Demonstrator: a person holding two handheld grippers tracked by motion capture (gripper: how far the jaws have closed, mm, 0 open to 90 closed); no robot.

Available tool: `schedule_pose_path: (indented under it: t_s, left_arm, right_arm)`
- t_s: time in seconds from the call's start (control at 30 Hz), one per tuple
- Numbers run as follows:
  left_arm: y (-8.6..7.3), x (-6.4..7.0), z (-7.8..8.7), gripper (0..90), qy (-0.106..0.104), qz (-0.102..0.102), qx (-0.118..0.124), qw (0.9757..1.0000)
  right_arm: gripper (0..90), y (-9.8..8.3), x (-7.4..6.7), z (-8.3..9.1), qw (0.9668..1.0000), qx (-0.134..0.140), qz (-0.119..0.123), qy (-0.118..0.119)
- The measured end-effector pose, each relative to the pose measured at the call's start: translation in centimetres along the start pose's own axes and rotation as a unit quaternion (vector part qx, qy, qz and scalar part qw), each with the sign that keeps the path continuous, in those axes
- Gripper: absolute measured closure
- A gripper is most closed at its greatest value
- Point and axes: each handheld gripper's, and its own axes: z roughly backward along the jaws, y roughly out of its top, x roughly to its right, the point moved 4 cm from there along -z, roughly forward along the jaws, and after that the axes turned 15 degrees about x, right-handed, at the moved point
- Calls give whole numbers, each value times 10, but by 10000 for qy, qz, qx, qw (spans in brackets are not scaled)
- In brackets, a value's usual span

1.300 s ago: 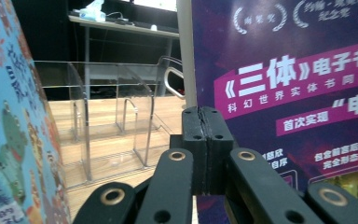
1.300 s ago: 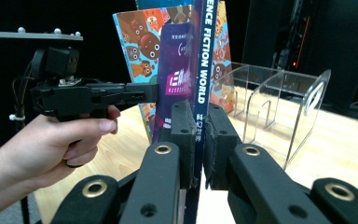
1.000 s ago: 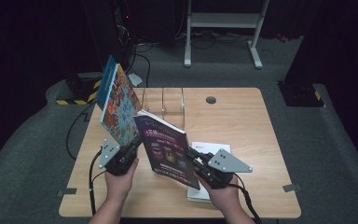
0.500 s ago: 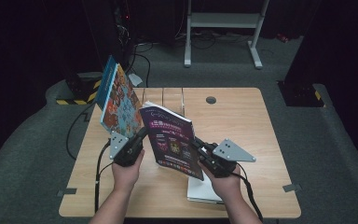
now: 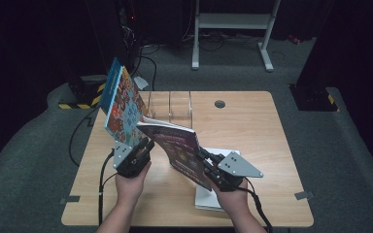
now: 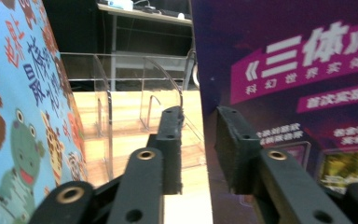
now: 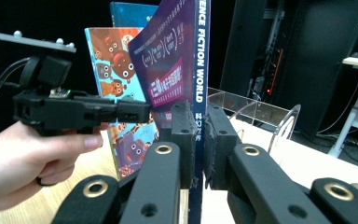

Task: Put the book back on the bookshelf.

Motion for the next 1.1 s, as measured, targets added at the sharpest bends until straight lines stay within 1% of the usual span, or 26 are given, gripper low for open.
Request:
schedule_pose_path:
  t_s: [0.03, 0.07, 0.17, 0.2, 0.27, 0.33, 0.37, 0.4, 0.47, 0.5, 0.53, 0.6, 0.67, 0.7, 0.73, 0.77, 0.8, 0.83, 0.9, 1.03, 1.07, 1.1]
  left_arm:
    - [0, 2, 2, 680, -23, -21, -13, 10000]
    - [0, 4, 4, 656, -65, -8, -15, 10000]
    - [0, 7, 6, 624, -97, 34, -26, 9999]
    - [0, 9, 7, 611, -147, 40, -36, 9999]
    - [0, 11, 8, 593, -176, 61, -44, 9998]
    - [2, 12, 8, 571, -82, 69, -90, 9999]
    - [2, 12, 8, 553, -82, 69, -90, 9999]
    - [5, 15, 7, 536, -155, 135, -105, 9997]
    - [8, 19, 7, 514, -224, 65, -108, 9997]
    - [8, 19, 7, 503, -224, 65, -108, 9997]
    - [13, 24, 6, 491, -312, 111, -95, 9994]
    - [17, 29, 5, 466, -438, 122, -138, 9989]
    - [22, 34, 6, 445, -531, 83, -75, 9985]
    - [22, 34, 6, 437, -531, 83, -75, 9985]
    - [28, 40, 6, 428, -633, 91, -25, 9980]
    - [31, 43, 6, 419, -676, 76, -9, 9977]
    - [31, 43, 6, 410, -676, 76, -9, 9977]
    - [37, 47, 6, 402, -728, 56, 64, 9973]
    - [41, 51, 6, 384, -759, 74, 101, 9970]
    - [45, 55, 4, 355, -789, 72, 61, 9968]
    - [48, 58, 4, 348, -833, 96, 69, 9965]
    - [49, 59, 4, 340, -864, 78, 43, 9962]
  right_arm:
    - [843, 0, 0, 0, 10000, 15, -6, -18]
    - [844, 0, 1, 0, 10000, 37, 9, -60]
    - [844, 0, 2, -1, 10000, 36, -26, -76]
    - [843, -1, 3, -1, 9999, 41, -42, -91]
    - [843, -1, 3, 0, 9999, 41, -60, -95]
    - [843, -1, 3, 0, 9999, 42, -62, -90]
    - [843, -1, 3, 0, 9999, 42, -62, -90]
    - [843, 0, 4, -1, 9999, 36, -74, -109]
    - [843, -1, 4, -1, 9999, 37, -79, -127]
    - [843, -1, 4, -1, 9999, 37, -79, -127]
    - [843, -1, 4, 0, 9998, 44, -81, -149]
    - [843, -1, 4, -1, 9998, 43, -89, -171]
    - [843, -1, 4, -1, 9998, 54, -76, -185]
    - [843, -1, 3, -1, 9998, 57, -82, -193]
    - [843, -1, 3, -1, 9998, 59, -87, -194]
    - [843, -1, 4, -1, 9997, 62, -84, -209]
    - [843, -1, 4, -1, 9997, 68, -84, -227]
    - [843, -1, 3, -1, 9996, 76, -104, -239]
    - [843, -1, 3, -1, 9996, 84, -97, -258]
    - [843, -2, 3, 0, 9996, 87, -84, -268]
    - [843, -2, 3, 0, 9995, 98, -79, -274]
    - [843, -2, 2, 0, 9995, 104, -84, -284]
